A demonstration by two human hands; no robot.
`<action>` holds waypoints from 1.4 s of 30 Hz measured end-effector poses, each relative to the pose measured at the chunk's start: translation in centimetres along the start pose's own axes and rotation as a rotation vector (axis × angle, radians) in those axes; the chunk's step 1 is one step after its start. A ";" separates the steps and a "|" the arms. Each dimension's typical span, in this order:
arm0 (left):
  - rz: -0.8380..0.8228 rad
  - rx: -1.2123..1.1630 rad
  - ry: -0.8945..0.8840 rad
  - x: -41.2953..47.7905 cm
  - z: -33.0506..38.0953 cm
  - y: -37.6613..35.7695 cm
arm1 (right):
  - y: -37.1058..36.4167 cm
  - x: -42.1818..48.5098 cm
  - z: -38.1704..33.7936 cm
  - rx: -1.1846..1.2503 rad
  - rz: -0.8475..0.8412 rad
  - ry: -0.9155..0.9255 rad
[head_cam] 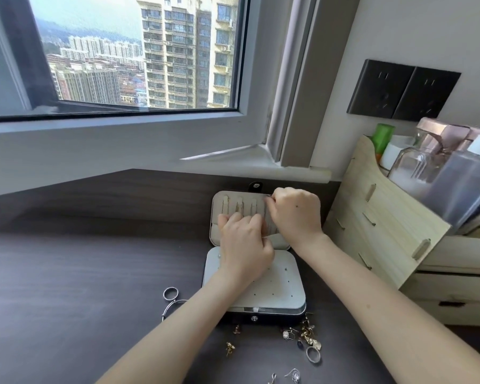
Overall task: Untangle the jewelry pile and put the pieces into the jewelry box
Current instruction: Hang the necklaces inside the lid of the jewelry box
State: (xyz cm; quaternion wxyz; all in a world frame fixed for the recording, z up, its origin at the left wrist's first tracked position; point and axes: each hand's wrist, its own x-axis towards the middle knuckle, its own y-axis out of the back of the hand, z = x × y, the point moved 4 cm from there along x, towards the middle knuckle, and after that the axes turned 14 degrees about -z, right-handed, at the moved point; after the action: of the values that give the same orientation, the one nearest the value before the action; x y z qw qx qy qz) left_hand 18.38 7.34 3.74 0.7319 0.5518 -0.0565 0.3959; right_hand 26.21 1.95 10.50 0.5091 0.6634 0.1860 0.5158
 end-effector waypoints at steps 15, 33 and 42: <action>0.009 0.024 -0.003 -0.1 0.4 0.4 | -1.1 0.0 2.7 0.428 -0.271 -0.342; -0.140 0.076 0.067 0.8 -0.2 0.5 | 0.3 -5.2 1.2 0.418 -0.397 -0.122; -0.323 -0.158 0.133 0.3 -1.7 6.3 | 1.2 -12.3 -0.1 0.199 -0.348 0.220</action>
State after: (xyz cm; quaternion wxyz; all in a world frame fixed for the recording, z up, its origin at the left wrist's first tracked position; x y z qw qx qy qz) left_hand 13.95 9.44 8.06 0.8291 0.4670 0.0502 0.3033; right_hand 20.85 -8.00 5.41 0.4994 0.6080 0.4018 0.4685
